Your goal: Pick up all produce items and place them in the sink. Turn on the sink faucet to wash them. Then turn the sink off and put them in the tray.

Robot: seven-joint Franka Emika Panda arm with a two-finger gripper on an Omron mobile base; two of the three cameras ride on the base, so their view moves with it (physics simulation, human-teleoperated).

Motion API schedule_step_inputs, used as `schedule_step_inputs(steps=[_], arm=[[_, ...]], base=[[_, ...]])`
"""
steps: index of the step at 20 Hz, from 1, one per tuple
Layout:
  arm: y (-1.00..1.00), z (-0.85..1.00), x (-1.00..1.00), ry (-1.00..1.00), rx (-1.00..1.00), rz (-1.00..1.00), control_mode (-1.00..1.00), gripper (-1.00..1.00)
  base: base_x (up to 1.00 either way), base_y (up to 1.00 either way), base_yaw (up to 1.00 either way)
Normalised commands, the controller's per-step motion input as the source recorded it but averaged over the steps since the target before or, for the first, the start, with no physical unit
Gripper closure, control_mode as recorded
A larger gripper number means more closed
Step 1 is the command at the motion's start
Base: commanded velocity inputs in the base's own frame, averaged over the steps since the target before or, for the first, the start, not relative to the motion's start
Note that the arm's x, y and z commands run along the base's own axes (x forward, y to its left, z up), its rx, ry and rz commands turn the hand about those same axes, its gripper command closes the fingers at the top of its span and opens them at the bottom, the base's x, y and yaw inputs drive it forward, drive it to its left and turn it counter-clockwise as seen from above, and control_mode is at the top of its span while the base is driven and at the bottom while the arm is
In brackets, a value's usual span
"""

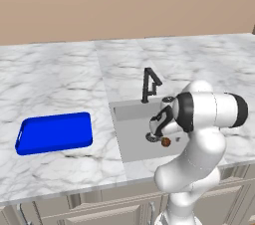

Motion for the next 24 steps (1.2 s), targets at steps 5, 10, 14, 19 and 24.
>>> schedule_step_inputs(steps=[5,10,14,19,24], arm=[[-0.02,-0.18,0.14,-0.07,0.0,0.0,-1.0,-1.0],[-0.02,-0.21,0.16,-0.04,0.0,0.0,-1.0,-1.0],[-0.04,-0.14,0.21,-0.04,0.0,0.0,-1.0,-1.0],[-0.02,-0.12,0.17,-0.05,0.0,0.0,-1.0,-1.0],[0.0,-0.21,0.01,-0.01,0.0,0.0,-1.0,-1.0]], base=[[0.0,0.0,0.0],[0.0,0.0,0.0],[0.0,0.0,0.0],[0.0,0.0,0.0],[0.0,0.0,0.0]])
